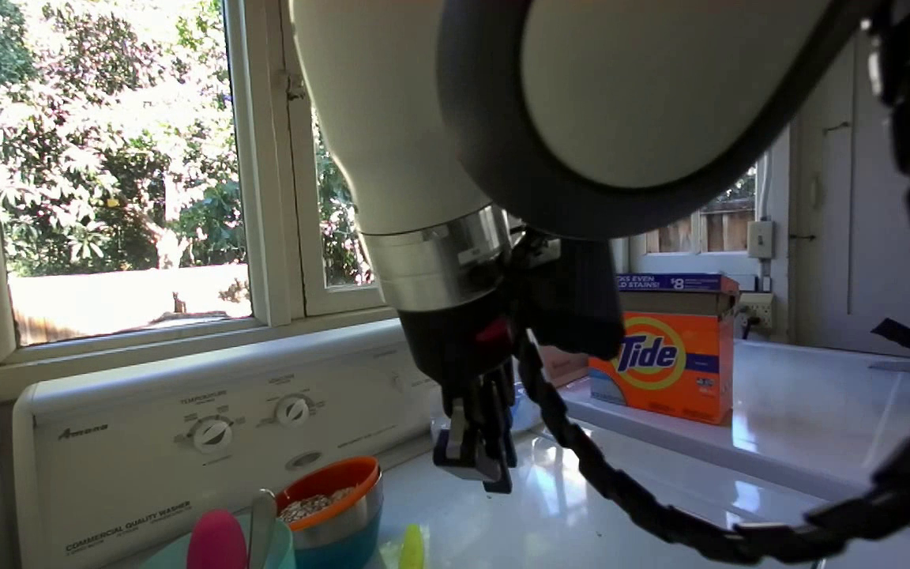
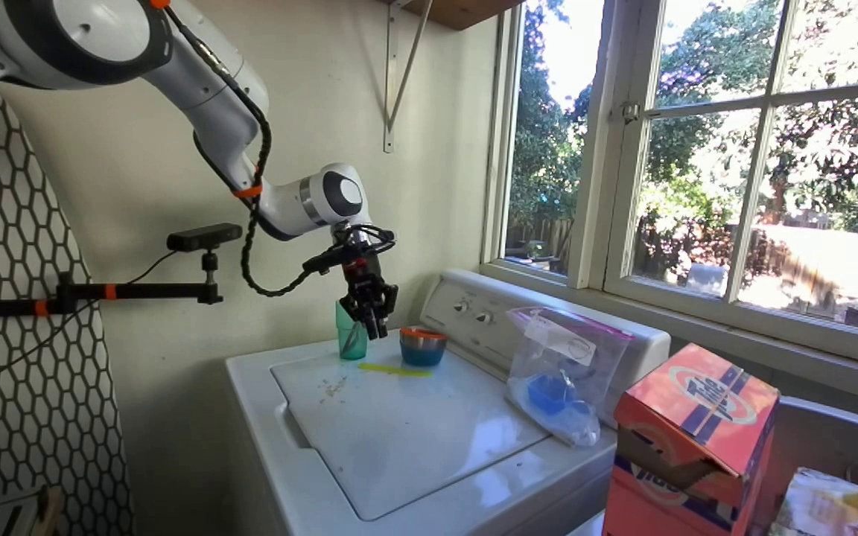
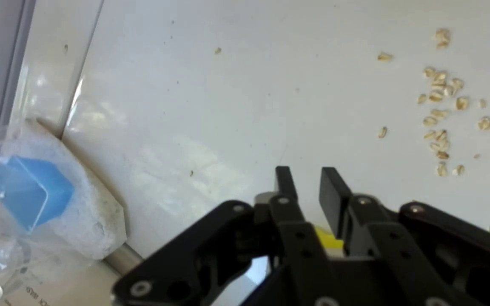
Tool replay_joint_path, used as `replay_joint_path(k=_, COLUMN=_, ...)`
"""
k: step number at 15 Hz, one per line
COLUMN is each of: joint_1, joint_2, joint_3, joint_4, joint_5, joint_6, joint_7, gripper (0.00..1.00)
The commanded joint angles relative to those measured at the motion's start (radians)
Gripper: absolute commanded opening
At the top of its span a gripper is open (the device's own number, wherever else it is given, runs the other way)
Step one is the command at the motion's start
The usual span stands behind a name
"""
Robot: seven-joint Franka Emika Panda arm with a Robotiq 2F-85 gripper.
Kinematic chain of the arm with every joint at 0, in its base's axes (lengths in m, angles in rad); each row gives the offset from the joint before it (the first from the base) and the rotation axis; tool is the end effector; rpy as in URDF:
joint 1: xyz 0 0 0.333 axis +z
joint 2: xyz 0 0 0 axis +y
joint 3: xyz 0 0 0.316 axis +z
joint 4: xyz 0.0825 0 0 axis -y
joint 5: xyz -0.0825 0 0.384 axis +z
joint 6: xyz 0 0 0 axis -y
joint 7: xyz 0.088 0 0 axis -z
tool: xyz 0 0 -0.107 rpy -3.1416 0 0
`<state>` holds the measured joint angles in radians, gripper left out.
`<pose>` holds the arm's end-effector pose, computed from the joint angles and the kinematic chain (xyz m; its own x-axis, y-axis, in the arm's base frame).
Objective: Move the plastic bag forward and turn on the washing machine
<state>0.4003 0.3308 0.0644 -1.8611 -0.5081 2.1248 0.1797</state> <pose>0.5693 0.2585 0.3406 0.8474 0.5290 -0.0458 0.5024 -0.7707 0.3920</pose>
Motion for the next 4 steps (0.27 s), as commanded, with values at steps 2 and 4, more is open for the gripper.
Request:
replay_joint_path(k=2, joint_1=-0.034, joint_2=-0.045, joint_3=0.030, joint_4=-0.071, joint_5=-0.011, joint_6=0.014, joint_7=0.098, gripper=0.39)
replay_joint_path(k=4, joint_1=-0.040, joint_2=-0.071, joint_3=0.031, joint_4=-0.106, joint_5=-0.012, joint_6=0.024, joint_7=0.126, gripper=0.49)
